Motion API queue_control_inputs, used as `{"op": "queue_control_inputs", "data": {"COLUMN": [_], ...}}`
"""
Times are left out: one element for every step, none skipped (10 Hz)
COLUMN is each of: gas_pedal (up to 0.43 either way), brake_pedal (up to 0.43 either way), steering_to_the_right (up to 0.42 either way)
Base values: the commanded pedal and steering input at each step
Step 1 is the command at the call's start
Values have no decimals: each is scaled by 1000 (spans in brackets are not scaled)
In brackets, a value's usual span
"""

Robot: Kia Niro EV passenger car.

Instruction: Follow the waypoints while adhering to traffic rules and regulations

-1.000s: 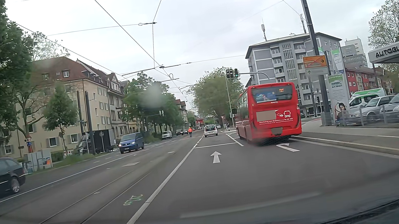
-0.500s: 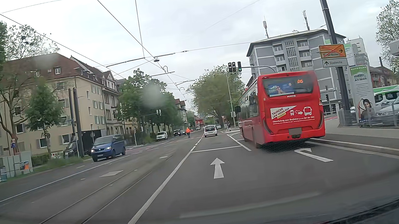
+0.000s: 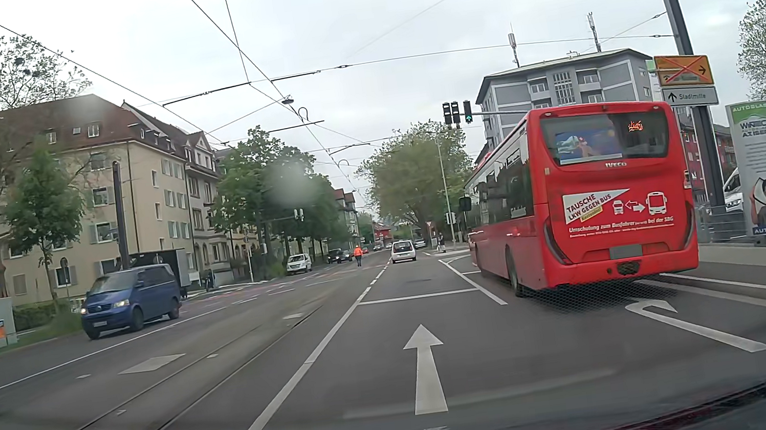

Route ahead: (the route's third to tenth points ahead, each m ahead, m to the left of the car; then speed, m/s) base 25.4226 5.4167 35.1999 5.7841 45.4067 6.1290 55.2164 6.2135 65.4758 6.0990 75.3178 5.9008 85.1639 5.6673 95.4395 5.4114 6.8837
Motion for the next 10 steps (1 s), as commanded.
{"op": "queue_control_inputs", "data": {"gas_pedal": [110,110,110,110,110,110,110,110,110,110], "brake_pedal": [0,0,0,0,0,0,0,0,0,0], "steering_to_the_right": [-1,-1,-1,-1,-1,-1,-1,-1,-1,-1]}}
